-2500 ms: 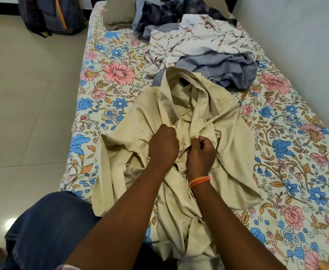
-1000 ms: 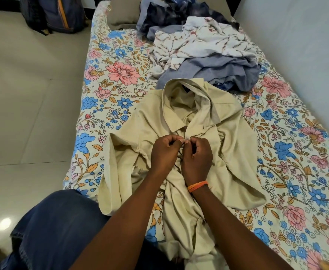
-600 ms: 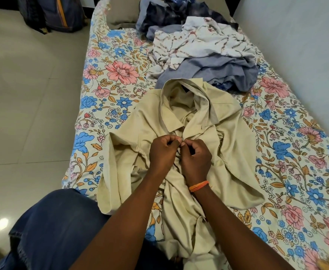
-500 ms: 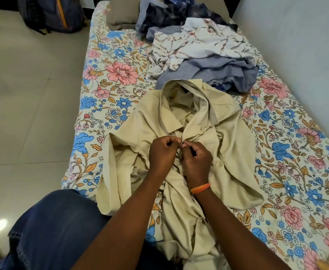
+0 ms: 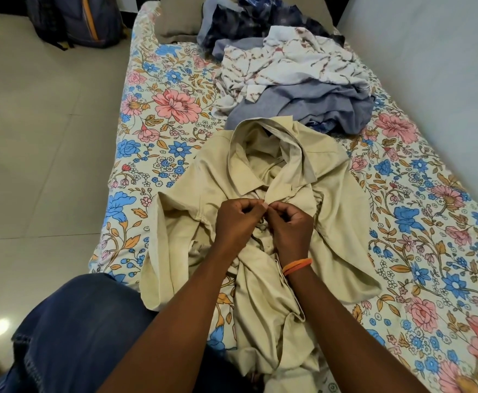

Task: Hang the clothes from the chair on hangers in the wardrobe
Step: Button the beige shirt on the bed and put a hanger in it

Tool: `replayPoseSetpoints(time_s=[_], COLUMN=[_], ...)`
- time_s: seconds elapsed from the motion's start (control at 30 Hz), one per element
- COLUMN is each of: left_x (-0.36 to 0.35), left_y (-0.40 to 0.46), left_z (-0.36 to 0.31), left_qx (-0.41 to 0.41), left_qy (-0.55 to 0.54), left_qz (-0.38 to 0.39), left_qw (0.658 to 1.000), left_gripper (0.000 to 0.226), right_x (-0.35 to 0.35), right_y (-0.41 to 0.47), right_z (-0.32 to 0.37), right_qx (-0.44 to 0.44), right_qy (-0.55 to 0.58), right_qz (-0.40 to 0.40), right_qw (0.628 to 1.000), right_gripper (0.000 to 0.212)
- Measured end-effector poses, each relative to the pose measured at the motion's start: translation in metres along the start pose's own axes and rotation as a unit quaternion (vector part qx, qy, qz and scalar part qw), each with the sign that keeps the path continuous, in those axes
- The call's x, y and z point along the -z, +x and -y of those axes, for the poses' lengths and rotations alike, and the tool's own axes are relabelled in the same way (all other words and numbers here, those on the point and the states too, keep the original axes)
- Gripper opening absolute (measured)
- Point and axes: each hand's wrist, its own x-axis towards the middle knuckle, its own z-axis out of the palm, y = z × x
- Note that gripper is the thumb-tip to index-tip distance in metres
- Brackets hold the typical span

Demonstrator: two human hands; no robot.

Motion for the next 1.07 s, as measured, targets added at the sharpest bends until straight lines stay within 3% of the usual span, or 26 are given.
replayPoseSetpoints(time_s=[0.23, 0.37, 0.73, 0.87, 1.07], left_x=[-0.001, -0.003, -0.003, -0.001, 0.003], left_y=[0.003, 0.004, 0.003, 0.001, 0.001], left_z=[0.005, 0.003, 0.007, 0.0, 0.008], left_qx=[-0.043, -0.025, 0.019, 0.045, 0.028], left_qy=[0.099, 0.135, -0.005, -0.067, -0.047], left_qz=[-0.006, -0.002, 0.004, 0.024, 0.003], left_qw=[0.994, 0.991, 1.0, 0.996, 0.998], left_gripper=[0.02, 0.023, 0.015, 0.017, 0.004], right_x=[0.002, 0.002, 0.007, 0.004, 0.001], right_y=[0.0, 0.001, 0.004, 0.004, -0.006], right_z=[-0.005, -0.007, -0.008, -0.005, 0.001], right_qx=[0.007, 0.005, -0.008, -0.026, 0.036], right_qy=[0.015, 0.009, 0.02, 0.003, -0.008], right_qz=[0.028, 0.034, 0.051, 0.009, 0.015], right_qw=[0.999, 0.999, 0.998, 1.0, 0.999], right_gripper=[0.005, 0.005, 0.01, 0.019, 0.007])
